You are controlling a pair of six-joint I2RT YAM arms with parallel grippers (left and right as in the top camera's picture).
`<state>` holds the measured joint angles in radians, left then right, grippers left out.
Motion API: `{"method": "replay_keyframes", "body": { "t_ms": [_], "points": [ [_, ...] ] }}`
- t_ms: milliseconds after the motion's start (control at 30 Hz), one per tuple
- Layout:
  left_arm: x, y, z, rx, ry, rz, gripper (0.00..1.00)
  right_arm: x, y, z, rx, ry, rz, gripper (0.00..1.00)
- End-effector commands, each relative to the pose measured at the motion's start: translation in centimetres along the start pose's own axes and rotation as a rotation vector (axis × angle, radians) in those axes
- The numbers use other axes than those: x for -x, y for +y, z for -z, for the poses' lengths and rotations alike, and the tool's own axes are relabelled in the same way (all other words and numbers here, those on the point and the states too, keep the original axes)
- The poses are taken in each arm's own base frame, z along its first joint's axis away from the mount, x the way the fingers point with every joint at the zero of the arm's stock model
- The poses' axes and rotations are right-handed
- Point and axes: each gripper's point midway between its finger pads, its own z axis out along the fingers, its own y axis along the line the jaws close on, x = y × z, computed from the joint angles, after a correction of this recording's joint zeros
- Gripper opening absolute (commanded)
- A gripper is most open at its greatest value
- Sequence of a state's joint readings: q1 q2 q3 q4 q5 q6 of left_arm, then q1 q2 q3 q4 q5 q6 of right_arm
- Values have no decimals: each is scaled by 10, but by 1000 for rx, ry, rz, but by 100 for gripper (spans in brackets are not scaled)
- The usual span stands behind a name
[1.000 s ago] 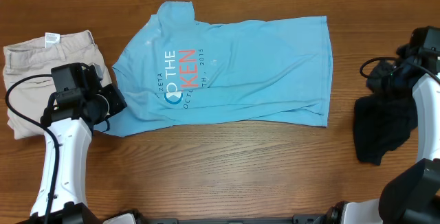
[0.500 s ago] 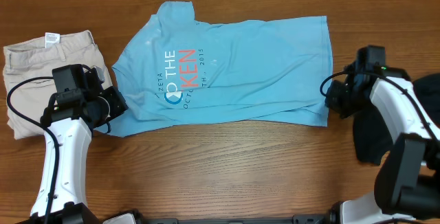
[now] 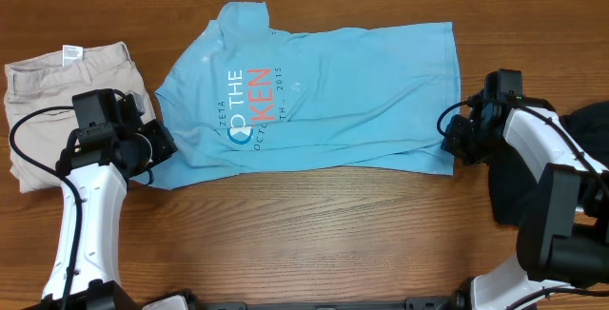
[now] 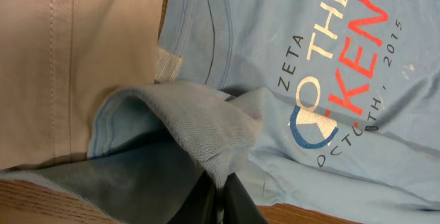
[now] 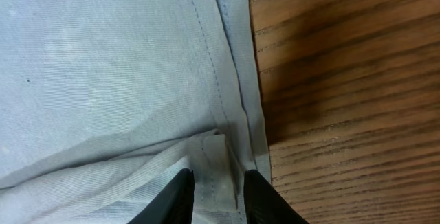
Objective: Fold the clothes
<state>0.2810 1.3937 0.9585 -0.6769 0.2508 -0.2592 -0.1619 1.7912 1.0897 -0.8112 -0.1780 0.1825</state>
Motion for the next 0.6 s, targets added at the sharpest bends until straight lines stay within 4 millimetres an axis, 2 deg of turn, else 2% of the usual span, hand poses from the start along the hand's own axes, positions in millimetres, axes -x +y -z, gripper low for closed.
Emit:
{"method": "replay_keyframes", "body": {
  "t_ms": [0,333,367,467,567],
  "points": [
    [4,-5,2,-10,-9,-11,8,-2,3,-2,10,8,7,31],
    [3,-5,2,-10,-8,-11,8,-12,4,-15,43,16,8,29],
    [4,-5,2,-10,-9,-11,8,-12,4,-15,43,17,8,27],
    [3,-5,2,-11,-8,-11,8,-12,4,-15,43,14,9,4],
    [4,-5,2,-11,-9,-12,7,-6,3,-11,38,-1,5,4]
  ]
}}
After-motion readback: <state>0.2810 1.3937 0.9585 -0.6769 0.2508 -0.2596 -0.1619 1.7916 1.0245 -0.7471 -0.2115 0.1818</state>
